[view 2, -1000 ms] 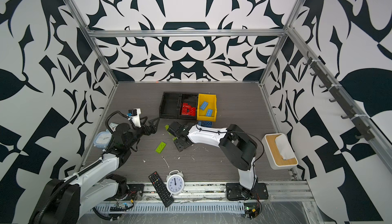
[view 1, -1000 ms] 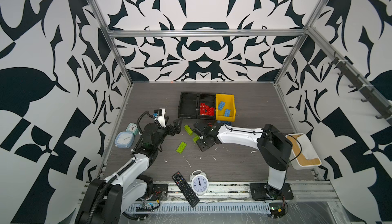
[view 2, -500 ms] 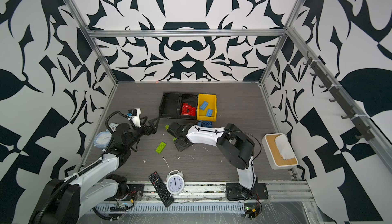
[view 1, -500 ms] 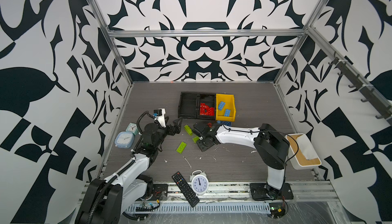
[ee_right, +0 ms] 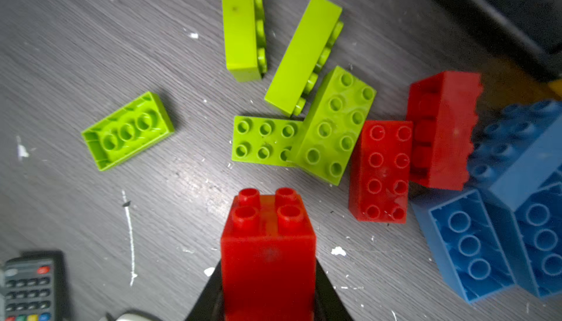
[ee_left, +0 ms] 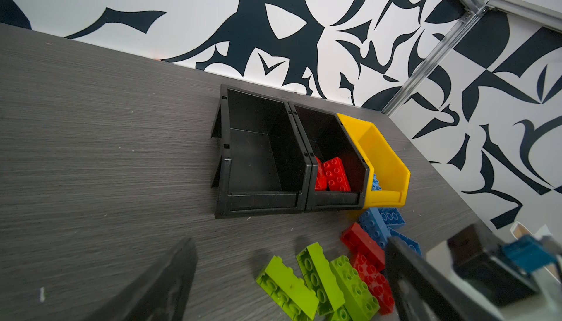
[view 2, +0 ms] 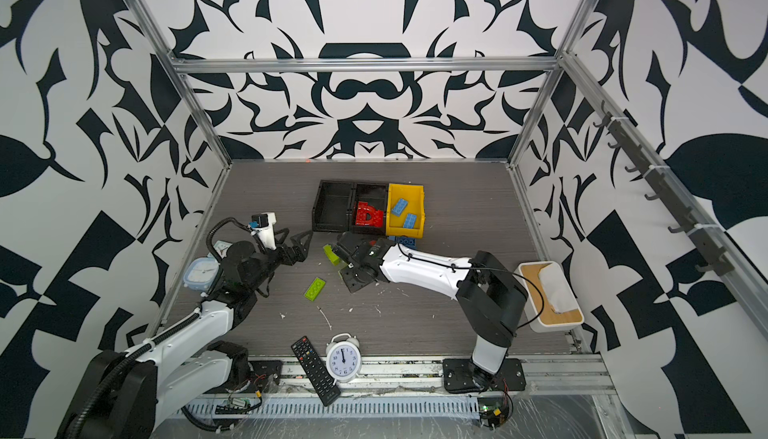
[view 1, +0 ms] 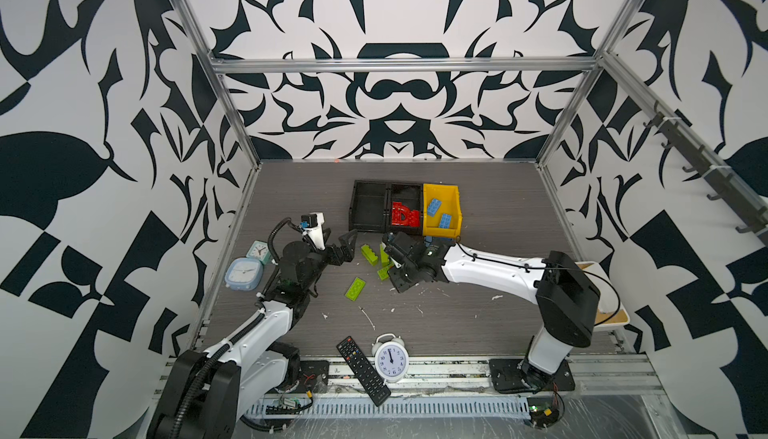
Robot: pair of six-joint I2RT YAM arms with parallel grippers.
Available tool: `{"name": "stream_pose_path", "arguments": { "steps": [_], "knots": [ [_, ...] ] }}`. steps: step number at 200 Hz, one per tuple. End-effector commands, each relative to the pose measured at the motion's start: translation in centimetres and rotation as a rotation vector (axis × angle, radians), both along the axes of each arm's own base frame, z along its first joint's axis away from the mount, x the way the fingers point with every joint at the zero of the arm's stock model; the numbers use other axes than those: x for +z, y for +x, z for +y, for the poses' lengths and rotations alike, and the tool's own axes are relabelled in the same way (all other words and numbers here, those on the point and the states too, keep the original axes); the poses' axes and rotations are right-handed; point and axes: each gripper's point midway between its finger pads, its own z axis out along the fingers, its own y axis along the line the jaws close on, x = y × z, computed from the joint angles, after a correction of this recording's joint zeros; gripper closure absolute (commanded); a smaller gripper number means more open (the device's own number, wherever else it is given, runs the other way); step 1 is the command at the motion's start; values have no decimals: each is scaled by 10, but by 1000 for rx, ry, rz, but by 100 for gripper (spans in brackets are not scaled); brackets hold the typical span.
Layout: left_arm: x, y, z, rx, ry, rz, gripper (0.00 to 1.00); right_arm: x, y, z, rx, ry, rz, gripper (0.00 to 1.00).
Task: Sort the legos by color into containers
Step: 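Move the right gripper to the pile and grasp a tall red brick, then carry the tall red brick with the right gripper into the black bin and release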
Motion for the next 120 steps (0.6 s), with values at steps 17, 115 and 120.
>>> {"name": "stream_pose_path", "arguments": {
  "steps": [17,115,120],
  "knots": [
    [-1,-2,-1,-5,-18,6,1,61,32,23,38,97,-126,70],
    [0,-2,-1,-2,-8,0,1,88,169,13,-106,177,-298,71],
    [0,-2,-1,-2,-9,-1,1,87,173,11,-112,161,-309,71]
  ]
}}
